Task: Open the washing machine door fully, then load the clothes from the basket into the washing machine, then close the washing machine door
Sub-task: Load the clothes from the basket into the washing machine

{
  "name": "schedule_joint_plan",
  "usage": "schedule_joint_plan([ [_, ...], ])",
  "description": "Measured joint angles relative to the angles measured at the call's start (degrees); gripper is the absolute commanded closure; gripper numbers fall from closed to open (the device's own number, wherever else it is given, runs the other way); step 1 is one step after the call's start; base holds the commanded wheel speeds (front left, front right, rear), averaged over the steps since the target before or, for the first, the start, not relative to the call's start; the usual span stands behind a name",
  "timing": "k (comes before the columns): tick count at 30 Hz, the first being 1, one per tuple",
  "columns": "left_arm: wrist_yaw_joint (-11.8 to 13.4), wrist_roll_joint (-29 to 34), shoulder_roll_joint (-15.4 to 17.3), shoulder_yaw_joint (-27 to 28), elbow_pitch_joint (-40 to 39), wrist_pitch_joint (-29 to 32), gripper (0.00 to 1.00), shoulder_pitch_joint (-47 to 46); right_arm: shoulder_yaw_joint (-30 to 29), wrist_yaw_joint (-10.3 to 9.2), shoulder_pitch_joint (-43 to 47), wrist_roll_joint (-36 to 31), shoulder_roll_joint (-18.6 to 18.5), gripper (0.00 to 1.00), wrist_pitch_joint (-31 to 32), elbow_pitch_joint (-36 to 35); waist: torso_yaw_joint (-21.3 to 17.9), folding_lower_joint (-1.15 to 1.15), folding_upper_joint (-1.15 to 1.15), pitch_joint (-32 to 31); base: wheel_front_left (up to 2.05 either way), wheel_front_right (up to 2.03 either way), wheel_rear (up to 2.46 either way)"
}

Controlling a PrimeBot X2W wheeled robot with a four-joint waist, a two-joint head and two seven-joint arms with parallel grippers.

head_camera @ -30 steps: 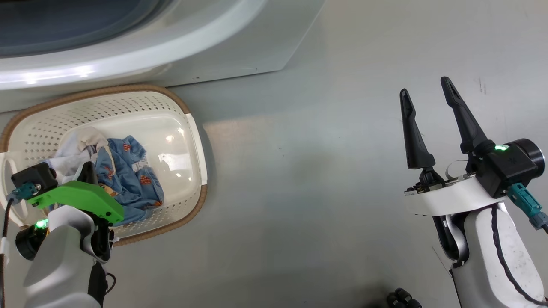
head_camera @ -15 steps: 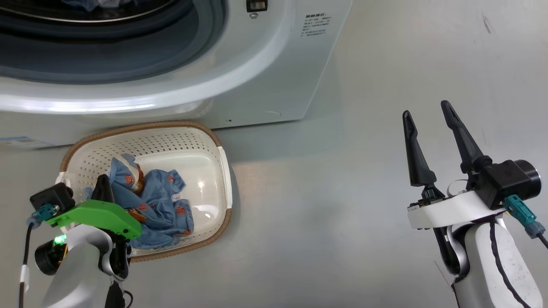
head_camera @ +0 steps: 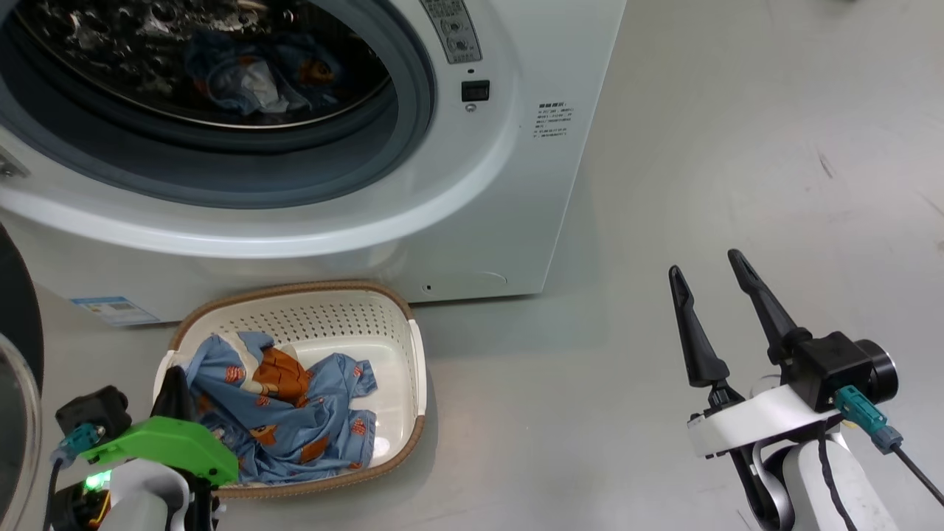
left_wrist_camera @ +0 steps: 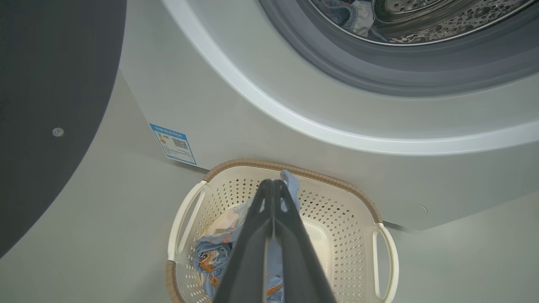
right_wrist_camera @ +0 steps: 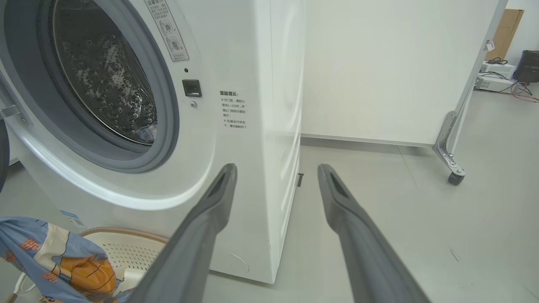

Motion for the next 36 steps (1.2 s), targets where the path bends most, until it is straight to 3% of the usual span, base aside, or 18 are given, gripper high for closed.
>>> schedule_joint_plan([
  [21, 2.2, 6.1, 0.2, 2.9, -20.2, 0.0, 1.00, 18.4, 2.9, 0.00, 8.5, 1.6, -2.4, 0.00, 0.0, 0.8, -0.1, 0.00, 0.00, -16.5, 0.00, 0.00, 0.00],
  [36, 4.7, 8.0, -0.9, 2.5, -33.3, 0.0, 1.00, 26.8, 2.9, 0.00, 10.7, 2.2, -3.0, 0.00, 0.0, -0.7, 0.2, 0.00, 0.00, -18.2, 0.00, 0.00, 0.00],
])
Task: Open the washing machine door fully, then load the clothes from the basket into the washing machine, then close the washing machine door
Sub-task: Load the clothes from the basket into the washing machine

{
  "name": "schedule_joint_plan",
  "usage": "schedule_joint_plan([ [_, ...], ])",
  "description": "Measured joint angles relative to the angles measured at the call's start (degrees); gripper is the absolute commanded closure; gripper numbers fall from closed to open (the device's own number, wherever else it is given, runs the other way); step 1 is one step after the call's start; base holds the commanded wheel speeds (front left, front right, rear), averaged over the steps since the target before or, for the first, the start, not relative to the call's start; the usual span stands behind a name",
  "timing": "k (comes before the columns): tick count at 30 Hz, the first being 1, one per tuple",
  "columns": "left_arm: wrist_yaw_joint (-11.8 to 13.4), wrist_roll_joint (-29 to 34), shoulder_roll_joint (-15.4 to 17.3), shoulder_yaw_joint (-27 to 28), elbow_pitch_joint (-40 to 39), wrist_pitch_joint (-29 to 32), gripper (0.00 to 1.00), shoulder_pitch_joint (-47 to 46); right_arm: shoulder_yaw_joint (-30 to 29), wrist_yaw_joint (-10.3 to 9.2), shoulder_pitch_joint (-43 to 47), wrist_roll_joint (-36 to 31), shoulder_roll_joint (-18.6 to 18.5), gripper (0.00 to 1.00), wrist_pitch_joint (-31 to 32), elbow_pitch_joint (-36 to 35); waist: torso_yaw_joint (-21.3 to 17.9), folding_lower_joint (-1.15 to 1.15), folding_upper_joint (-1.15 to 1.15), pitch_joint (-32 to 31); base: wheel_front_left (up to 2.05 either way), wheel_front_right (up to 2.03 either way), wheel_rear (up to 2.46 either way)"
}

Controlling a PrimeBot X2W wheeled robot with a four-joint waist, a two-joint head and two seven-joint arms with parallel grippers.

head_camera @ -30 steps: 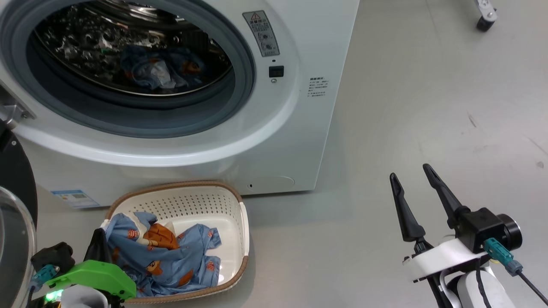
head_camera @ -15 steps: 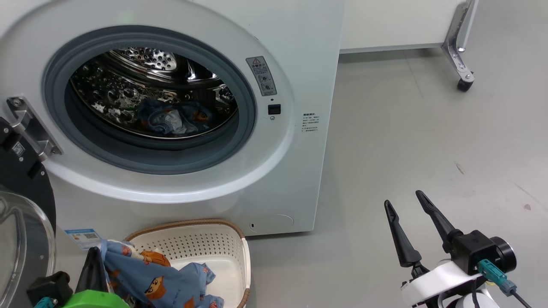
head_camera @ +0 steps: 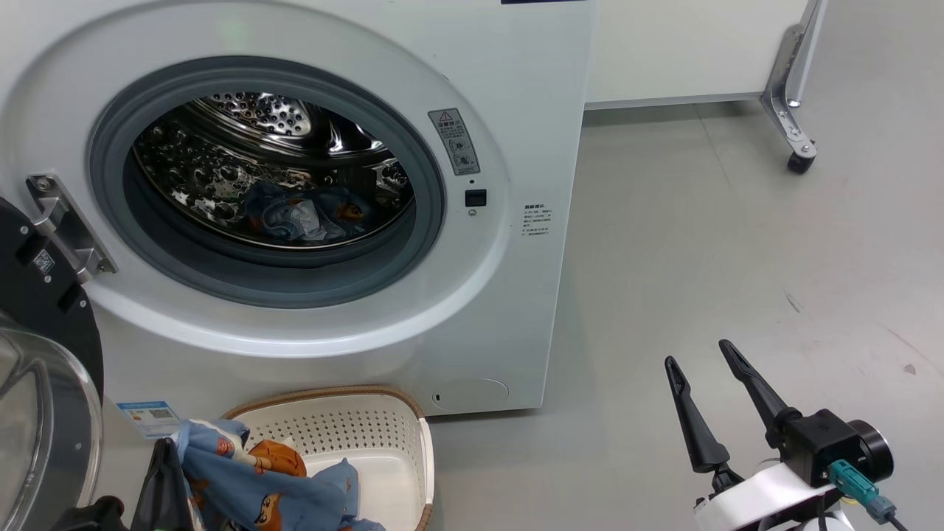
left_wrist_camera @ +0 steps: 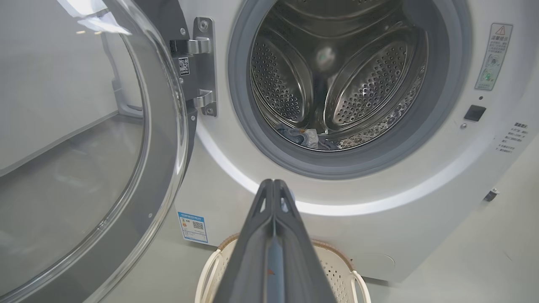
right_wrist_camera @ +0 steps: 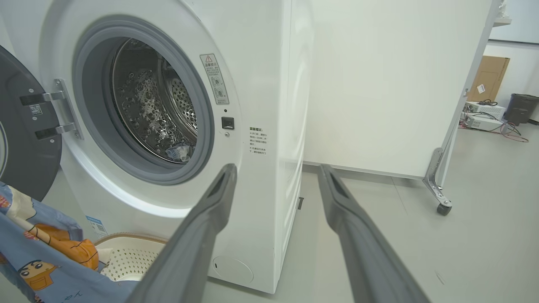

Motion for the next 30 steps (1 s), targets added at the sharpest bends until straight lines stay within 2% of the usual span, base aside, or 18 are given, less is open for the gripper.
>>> schedule_joint_plan([
  [14, 1.0, 0.6, -0.1, -2.0, -9.4, 1.2, 1.00, -0.3, 2.9, 0.00, 0.0, 0.1, 1.3, 0.00, 0.0, -0.7, -2.0, 0.00, 0.00, 2.7, 0.00, 0.00, 0.00],
  [18, 1.8, 0.6, 0.1, -1.7, -12.1, 2.7, 1.00, -3.7, 3.0, 0.00, -0.3, 0.1, 1.6, 0.00, 0.0, -1.2, -3.3, 0.00, 0.00, 4.5, 0.00, 0.00, 0.00],
  [30, 4.6, 0.6, 6.2, 3.7, -13.7, 9.1, 1.00, -16.7, 3.9, 0.00, -3.2, 0.7, 3.2, 0.00, 0.0, -1.7, -10.0, 0.00, 0.00, 10.2, 0.00, 0.00, 0.00],
])
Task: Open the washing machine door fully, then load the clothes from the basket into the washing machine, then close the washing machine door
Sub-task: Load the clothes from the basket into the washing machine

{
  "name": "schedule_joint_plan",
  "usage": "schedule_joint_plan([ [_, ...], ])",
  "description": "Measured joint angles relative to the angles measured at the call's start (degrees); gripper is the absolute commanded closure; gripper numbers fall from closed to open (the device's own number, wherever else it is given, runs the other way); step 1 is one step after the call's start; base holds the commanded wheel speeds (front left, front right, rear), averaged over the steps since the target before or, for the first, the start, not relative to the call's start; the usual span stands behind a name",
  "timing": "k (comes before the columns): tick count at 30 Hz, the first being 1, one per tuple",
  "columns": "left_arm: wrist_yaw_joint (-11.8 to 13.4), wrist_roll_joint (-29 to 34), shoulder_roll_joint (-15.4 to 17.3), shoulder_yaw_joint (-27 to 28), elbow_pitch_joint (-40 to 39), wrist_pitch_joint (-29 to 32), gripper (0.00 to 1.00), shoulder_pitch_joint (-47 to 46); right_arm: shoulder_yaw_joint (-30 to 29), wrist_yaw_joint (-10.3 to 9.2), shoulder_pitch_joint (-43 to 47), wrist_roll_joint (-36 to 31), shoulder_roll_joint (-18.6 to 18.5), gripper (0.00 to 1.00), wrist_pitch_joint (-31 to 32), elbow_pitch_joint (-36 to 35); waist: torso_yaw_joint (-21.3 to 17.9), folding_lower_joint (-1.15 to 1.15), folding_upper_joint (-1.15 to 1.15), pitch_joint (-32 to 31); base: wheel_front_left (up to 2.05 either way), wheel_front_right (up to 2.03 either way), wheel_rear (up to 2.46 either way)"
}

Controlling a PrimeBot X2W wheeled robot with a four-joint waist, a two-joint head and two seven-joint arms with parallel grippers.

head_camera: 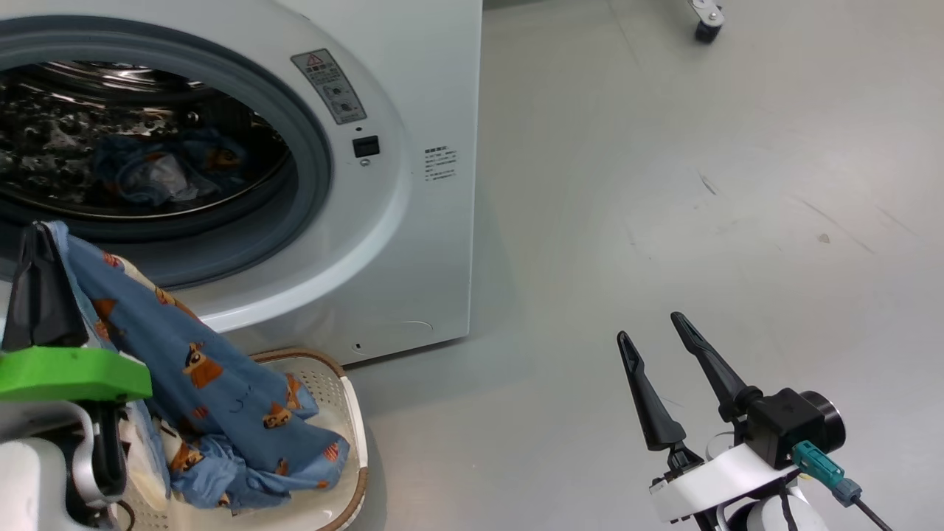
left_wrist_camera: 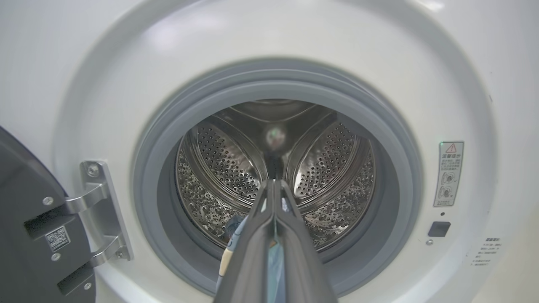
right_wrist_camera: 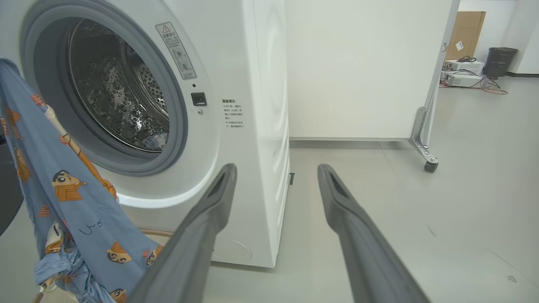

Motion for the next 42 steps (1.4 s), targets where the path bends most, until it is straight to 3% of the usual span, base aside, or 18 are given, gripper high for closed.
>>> schedule_joint_plan([
  [10, 0.8, 0.5, 4.4, 1.5, 3.4, 5.4, 1.00, -9.9, 0.4, 0.00, -2.2, 0.4, 0.2, 0.00, 0.0, -0.4, -5.7, 0.00, 0.00, 4.9, 0.00, 0.00, 0.00],
  [23, 1.9, 0.7, 10.8, 6.0, 15.7, 10.2, 1.00, -20.3, 2.0, 0.00, -4.4, 0.8, 0.8, 0.00, 0.0, -0.8, -11.0, 0.00, 0.00, 13.4, 0.00, 0.00, 0.00],
  [42, 1.8, 4.1, 17.5, 5.6, 27.0, 7.8, 1.00, -33.9, 3.7, 0.01, -6.6, 0.7, 1.3, 0.00, 0.0, -1.4, -13.8, 0.01, 0.00, 22.3, 0.00, 0.00, 0.00],
])
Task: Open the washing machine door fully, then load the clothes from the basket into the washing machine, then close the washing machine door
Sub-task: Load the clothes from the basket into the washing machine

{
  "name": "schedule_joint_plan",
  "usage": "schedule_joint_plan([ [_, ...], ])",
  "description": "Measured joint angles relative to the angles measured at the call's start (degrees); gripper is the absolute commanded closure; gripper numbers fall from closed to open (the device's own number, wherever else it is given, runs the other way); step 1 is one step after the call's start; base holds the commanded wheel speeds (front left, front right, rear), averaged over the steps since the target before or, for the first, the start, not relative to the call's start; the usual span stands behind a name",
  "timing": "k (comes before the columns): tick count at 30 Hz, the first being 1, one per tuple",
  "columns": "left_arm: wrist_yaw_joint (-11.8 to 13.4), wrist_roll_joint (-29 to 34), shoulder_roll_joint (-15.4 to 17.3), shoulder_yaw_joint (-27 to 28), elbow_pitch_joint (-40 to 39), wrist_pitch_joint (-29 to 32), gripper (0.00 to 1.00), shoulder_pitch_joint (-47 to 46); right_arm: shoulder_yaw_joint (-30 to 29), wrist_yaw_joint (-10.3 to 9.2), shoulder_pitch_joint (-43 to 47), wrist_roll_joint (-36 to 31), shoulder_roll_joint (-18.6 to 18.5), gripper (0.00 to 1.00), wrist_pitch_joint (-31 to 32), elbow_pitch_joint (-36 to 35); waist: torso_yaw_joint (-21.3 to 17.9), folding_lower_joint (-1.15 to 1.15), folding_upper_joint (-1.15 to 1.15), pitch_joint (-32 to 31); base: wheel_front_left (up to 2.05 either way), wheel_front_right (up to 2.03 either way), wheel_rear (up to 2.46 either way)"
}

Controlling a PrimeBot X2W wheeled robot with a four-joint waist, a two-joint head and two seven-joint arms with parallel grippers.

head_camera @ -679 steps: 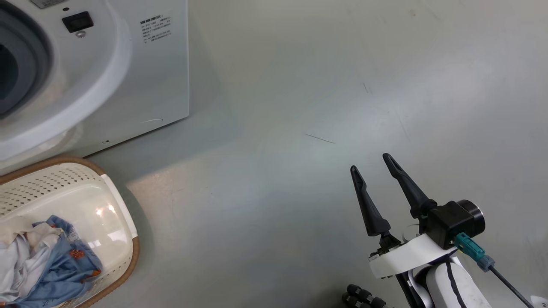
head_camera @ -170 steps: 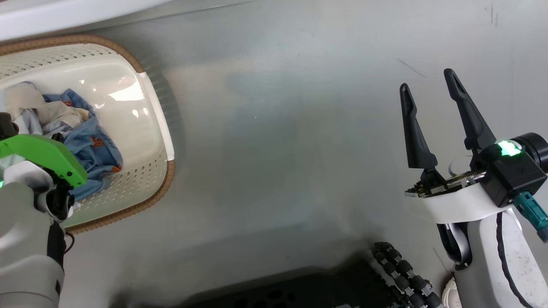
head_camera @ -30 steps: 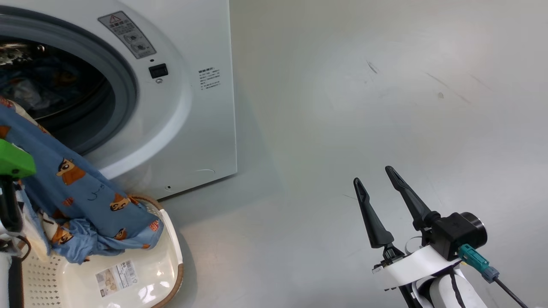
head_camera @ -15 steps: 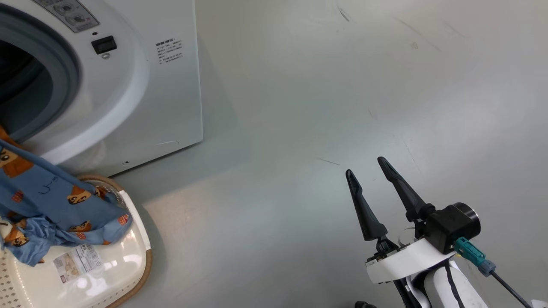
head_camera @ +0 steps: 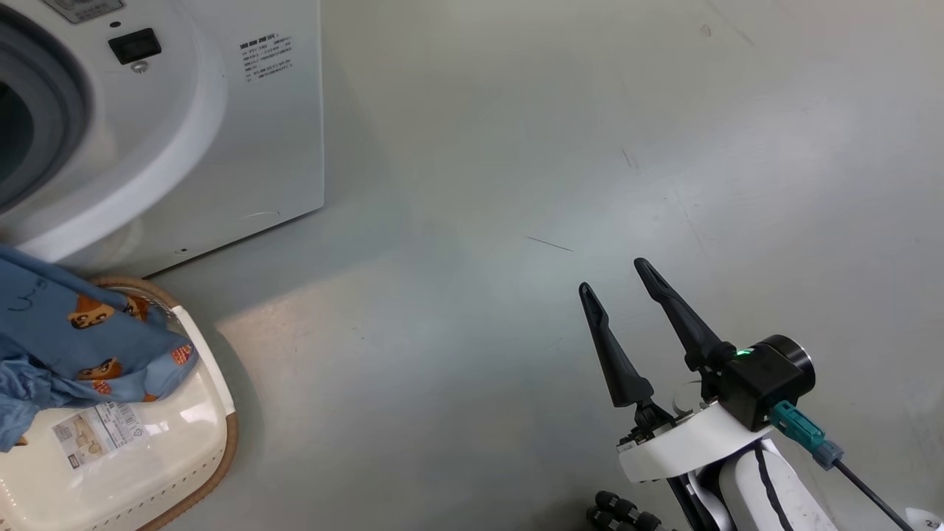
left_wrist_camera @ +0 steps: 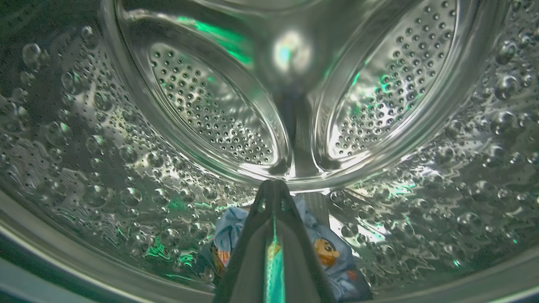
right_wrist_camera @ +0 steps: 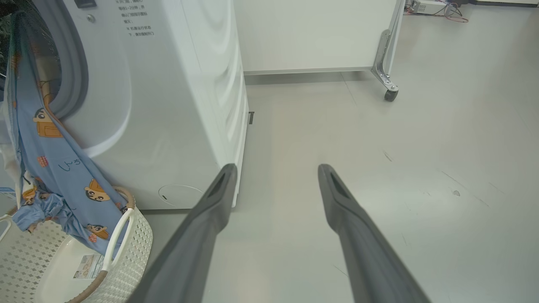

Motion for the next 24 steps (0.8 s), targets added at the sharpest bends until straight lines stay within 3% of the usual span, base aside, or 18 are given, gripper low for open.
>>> schedule_joint_plan([
  [13, -0.5, 2.1, 4.5, -0.4, 4.1, -0.5, 1.00, -10.2, 1.1, 0.00, 0.1, -0.6, 0.0, 0.00, 0.0, -0.9, -0.2, 0.00, 0.00, 5.6, 0.00, 0.00, 0.00],
  [24, -1.1, 3.4, 5.1, -2.5, 8.3, -3.3, 1.00, -17.8, 1.5, 0.00, 0.0, -0.6, 0.1, 0.00, 0.0, -1.6, -0.9, 0.00, 0.00, 9.3, 0.00, 0.00, 0.00],
])
